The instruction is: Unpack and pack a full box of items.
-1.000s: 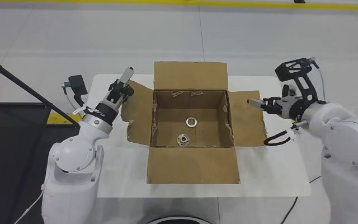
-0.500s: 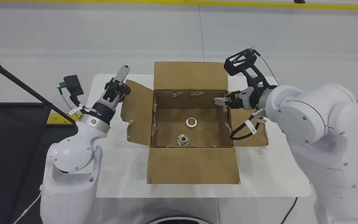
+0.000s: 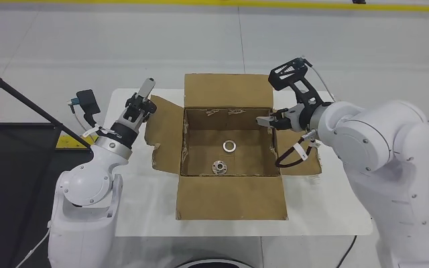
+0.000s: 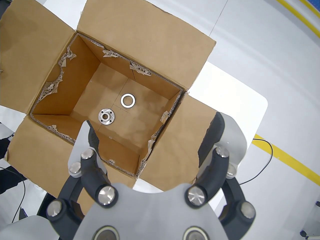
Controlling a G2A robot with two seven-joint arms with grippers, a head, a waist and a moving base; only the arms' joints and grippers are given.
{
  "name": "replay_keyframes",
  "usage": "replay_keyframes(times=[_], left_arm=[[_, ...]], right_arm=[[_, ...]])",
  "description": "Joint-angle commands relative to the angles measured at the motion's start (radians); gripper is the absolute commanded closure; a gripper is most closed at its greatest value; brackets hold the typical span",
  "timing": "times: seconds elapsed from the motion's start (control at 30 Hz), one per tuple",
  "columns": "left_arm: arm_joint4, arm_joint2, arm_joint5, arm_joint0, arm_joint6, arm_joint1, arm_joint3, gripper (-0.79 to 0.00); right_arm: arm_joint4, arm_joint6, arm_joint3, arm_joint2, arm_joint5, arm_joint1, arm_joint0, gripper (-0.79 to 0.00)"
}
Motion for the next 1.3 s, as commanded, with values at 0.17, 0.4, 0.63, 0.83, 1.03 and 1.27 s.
replay_keyframes(times=[0.17,0.4,0.63,0.83,1.03,1.27], left_arm=[[0.0,0.0,0.0,0.0,0.0,0.0,0.0,-0.785],[0.0,0.0,0.0,0.0,0.0,0.0,0.0,-0.785],[0.0,0.0,0.0,0.0,0.0,0.0,0.0,-0.785],[0.0,0.0,0.0,0.0,0.0,0.0,0.0,-0.785],[0.0,0.0,0.0,0.0,0.0,0.0,0.0,-0.785],[0.0,0.0,0.0,0.0,0.0,0.0,0.0,-0.785]], right_arm=[[0.0,0.0,0.0,-0.001,0.0,0.0,0.001,-0.785],[-0.001,-0.024,0.009,0.0,0.003,0.0,-0.017,-0.785],[0.03,-0.153,-0.001,0.047,0.038,0.005,-0.123,-0.785],[0.096,-0.224,0.019,0.036,-0.02,0.004,-0.172,-0.785],[0.097,-0.257,0.124,-0.113,-0.031,-0.025,-0.099,-0.785],[0.12,-0.29,0.311,-0.292,0.003,-0.083,0.029,-0.785]])
